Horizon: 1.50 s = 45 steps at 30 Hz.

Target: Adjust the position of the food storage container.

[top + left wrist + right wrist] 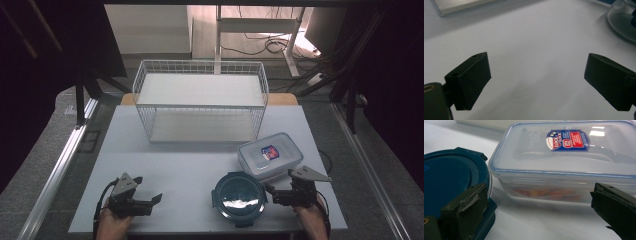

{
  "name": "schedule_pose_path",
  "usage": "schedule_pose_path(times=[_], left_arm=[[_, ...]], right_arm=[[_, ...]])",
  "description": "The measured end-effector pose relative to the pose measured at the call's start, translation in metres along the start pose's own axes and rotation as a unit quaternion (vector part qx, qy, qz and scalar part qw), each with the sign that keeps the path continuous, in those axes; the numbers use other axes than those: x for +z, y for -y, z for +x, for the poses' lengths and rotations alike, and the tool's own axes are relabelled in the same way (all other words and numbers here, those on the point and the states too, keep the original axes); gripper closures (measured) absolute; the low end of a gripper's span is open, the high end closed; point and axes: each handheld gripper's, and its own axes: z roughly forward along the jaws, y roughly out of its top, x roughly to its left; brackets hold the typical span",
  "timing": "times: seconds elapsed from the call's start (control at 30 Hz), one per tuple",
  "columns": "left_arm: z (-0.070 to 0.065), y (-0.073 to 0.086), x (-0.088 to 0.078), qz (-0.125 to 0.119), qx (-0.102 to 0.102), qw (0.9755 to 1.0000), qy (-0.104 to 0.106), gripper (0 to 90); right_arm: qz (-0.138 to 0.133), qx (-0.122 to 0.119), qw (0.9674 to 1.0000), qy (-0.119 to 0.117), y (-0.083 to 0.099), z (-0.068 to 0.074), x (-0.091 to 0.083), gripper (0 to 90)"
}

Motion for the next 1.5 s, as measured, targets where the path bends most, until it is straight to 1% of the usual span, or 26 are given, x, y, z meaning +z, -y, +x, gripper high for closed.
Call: schedule_pose_path(times=[0.13, 0.23, 0.33, 0.43, 0.53, 0.57, 0.63, 0.67, 0.7, 0.73, 0.8, 0.83, 0.87, 0.9, 0.97, 1.0, 1.03, 1.1, 1.13, 1.17, 1.2, 1.23, 1.27, 1.3, 1.47, 1.5], left_arm=[[0.0, -0.001, -0.001, 0.001, -0.006, 0.9999, 0.015, 7.5], [0.001, 0.0, -0.001, 0.0, -0.01, 0.9998, 0.019, 7.5], [0.003, 0.0, -0.001, 0.0, -0.014, 0.9997, 0.017, 7.4], [0.003, 0.0, -0.001, 0.001, -0.017, 0.9998, 0.015, 7.5], [0.004, 0.001, -0.001, 0.005, -0.02, 0.9997, 0.012, 7.5], [0.004, 0.001, -0.001, 0.005, -0.02, 0.9997, 0.011, 7.5], [0.004, 0.001, -0.001, 0.003, -0.018, 0.9998, 0.009, 7.5], [0.003, 0.001, -0.002, 0.001, -0.018, 0.9998, 0.005, 7.5], [0.003, 0.0, -0.002, 0.002, -0.016, 0.9999, 0.002, 7.5], [0.002, 0.0, -0.002, 0.002, -0.013, 0.9999, 0.0, 7.5], [0.002, 0.0, -0.001, 0.003, -0.012, 0.9999, 0.0, 7.5], [0.001, 0.001, -0.001, 0.006, -0.009, 0.9999, -0.001, 7.5], [0.001, 0.001, -0.001, 0.006, -0.009, 0.9999, -0.001, 7.6], [0.0, 0.001, -0.001, 0.006, -0.007, 1.0, -0.002, 7.6], [0.0, 0.001, -0.001, 0.006, -0.007, 1.0, -0.002, 7.8], [0.0, 0.001, -0.001, 0.006, -0.007, 1.0, -0.002, 7.8], [0.0, 0.001, -0.001, 0.006, -0.007, 1.0, -0.003, 7.8], [0.0, 0.0, -0.001, 0.008, -0.008, 0.9999, -0.002, 9.1], [0.0, 0.0, -0.001, 0.008, -0.008, 0.9999, -0.002, 9.1], [0.0, 0.0, -0.001, 0.009, -0.008, 0.9999, -0.002, 9.3], [0.0, 0.0, -0.001, 0.009, -0.008, 0.9999, -0.002, 9.4], [0.0, 0.0, -0.001, 0.009, -0.009, 0.9999, -0.001, 9.4], [0.0, 0.0, -0.001, 0.009, -0.009, 0.9999, -0.001, 9.4], [0.001, 0.0, -0.001, 0.01, -0.011, 0.9999, 0.0, 9.4], [0.002, 0.0, 0.0, 0.011, -0.016, 0.9998, 0.003, 9.5], [0.001, 0.0, 0.0, 0.012, -0.017, 0.9998, 0.003, 9.5]], right_arm=[[-0.002, 0.001, 1.0, 0.006, 0.0, 0.0, -0.003, 0.6], [-0.003, 0.003, 0.9999, 0.011, -0.001, 0.001, -0.005, 0.5], [-0.003, 0.003, 0.9997, 0.023, -0.001, 0.002, -0.008, 0.1], [0.003, 0.008, 0.9997, 0.025, -0.001, 0.002, -0.009, 0.2], [0.021, 0.013, 0.9997, -0.002, -0.001, 0.003, -0.013, 0.2], [0.021, 0.013, 0.9997, -0.002, -0.001, 0.003, -0.013, 0.2], [0.04, 0.007, 0.9987, -0.031, -0.001, 0.005, -0.015, 2.0], [0.053, 0.005, 0.998, -0.033, -0.001, 0.009, -0.018, 15.3], [0.055, 0.005, 0.9979, -0.033, 0.0, 0.011, -0.021, 25.9], [0.064, 0.011, 0.9972, -0.035, 0.001, 0.012, -0.023, 34.7], [0.082, 0.019, 0.9957, -0.038, 0.003, 0.014, -0.026, 57.5], [0.091, 0.011, 0.9948, -0.045, 0.005, 0.015, -0.027, 66.8], [0.091, 0.011, 0.9948, -0.045, 0.005, 0.015, -0.027, 66.8], [0.105, 0.005, 0.9932, -0.049, 0.01, 0.019, -0.03, 80.0], [0.124, 0.008, 0.9907, -0.056, 0.016, 0.022, -0.028, 85.5], [0.124, 0.008, 0.9907, -0.056, 0.016, 0.022, -0.028, 85.5], [0.148, 0.008, 0.9866, -0.068, 0.021, 0.026, -0.022, 88.4], [0.161, 0.007, 0.9832, -0.086, 0.025, 0.03, -0.014, 89.5], [0.161, 0.007, 0.9832, -0.086, 0.025, 0.03, -0.014, 89.5], [0.162, 0.012, 0.9811, -0.105, 0.025, 0.036, -0.01, 89.9], [0.162, 0.012, 0.9811, -0.105, 0.025, 0.036, -0.01, 89.9], [0.162, 0.0, 0.9826, -0.091, 0.023, 0.042, -0.008, 90.0], [0.162, 0.0, 0.9826, -0.091, 0.023, 0.042, -0.008, 90.0], [0.162, 0.002, 0.9834, -0.081, 0.023, 0.043, -0.006, 90.0], [0.158, 0.014, 0.9838, -0.082, 0.022, 0.042, -0.001, 90.0], [0.163, 0.018, 0.9826, -0.088, 0.021, 0.044, 0.002, 90.0]])
